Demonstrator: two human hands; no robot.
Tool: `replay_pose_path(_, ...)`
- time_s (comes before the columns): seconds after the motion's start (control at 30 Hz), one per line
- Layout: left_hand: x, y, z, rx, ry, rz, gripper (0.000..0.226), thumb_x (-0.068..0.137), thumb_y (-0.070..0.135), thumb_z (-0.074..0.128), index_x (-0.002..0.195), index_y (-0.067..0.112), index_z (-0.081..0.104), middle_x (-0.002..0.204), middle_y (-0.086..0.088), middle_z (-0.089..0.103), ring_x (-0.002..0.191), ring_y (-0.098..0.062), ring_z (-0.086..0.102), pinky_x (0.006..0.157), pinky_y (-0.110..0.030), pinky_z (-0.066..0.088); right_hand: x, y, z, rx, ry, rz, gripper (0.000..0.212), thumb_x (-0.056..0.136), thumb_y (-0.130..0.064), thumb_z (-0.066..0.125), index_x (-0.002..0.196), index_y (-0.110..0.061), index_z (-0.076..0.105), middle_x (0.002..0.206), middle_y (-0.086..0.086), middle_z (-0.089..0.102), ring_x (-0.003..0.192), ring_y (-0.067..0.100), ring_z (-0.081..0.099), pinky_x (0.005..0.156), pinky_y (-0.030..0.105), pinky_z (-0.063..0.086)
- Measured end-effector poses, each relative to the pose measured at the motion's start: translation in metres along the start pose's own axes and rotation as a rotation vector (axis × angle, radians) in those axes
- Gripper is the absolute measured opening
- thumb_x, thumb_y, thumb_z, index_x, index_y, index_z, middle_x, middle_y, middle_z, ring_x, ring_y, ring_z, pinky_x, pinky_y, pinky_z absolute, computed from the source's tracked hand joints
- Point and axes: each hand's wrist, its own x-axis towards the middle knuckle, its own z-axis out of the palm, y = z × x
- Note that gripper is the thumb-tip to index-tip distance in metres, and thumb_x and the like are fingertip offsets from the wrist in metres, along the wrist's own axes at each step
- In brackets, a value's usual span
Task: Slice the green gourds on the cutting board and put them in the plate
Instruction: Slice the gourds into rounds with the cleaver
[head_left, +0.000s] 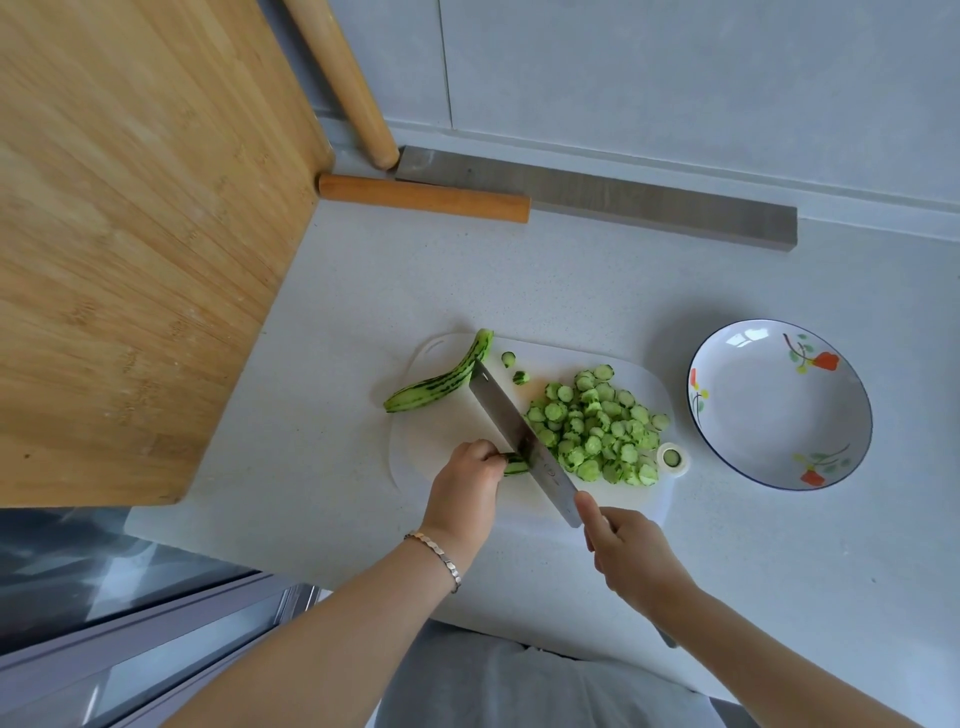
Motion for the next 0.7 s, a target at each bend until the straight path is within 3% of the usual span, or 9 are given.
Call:
replay_pose_path(0.23,0.0,0.002,-0.003,-0.01,0.043,0.034,0.028,0.049,-0.016,0.081,0.069,0.001,0.073,0.067,-0.007,0.063,0.058,-0.025,0.06,0.036,-0.026,0.049,-0.013,-0.002,-0.009,0.028,-0.002,-0.024,0.053,0.09,-0.057,0.035,0.066,-0.01,0.042,0.059,0.006,0.04,0.046,0.015,0.031,0.05,0.025,0.032)
replay_pose_path(0.53,-0.001,0.003,-0.002,-0.01,0.032,0.012,0.028,0.046,-0.018,0.08,0.063,0.002,0.07,0.066,-0.006,0.061,0.058,-0.025,0.059,0.035,-0.026,0.047,-0.008,0.003,-0.006,-0.037,-0.012,0.003,0.054,0.09,-0.059,0.034,0.067,-0.011,0.042,0.06,0.006,0.039,0.05,0.017,0.032,0.055,0.027,0.032)
replay_pose_path(0.7,-0.001,0.002,-0.003,-0.021,0.047,0.011,0.028,0.045,-0.019,0.079,0.061,0.002,0.068,0.065,-0.006,0.062,0.057,-0.025,0.059,0.037,-0.026,0.049,-0.013,0.0,-0.009,0.067,0.011,-0.011,0.052,0.09,-0.056,0.037,0.065,-0.01,0.04,0.054,0.003,0.036,0.045,0.015,0.029,0.05,0.026,0.029)
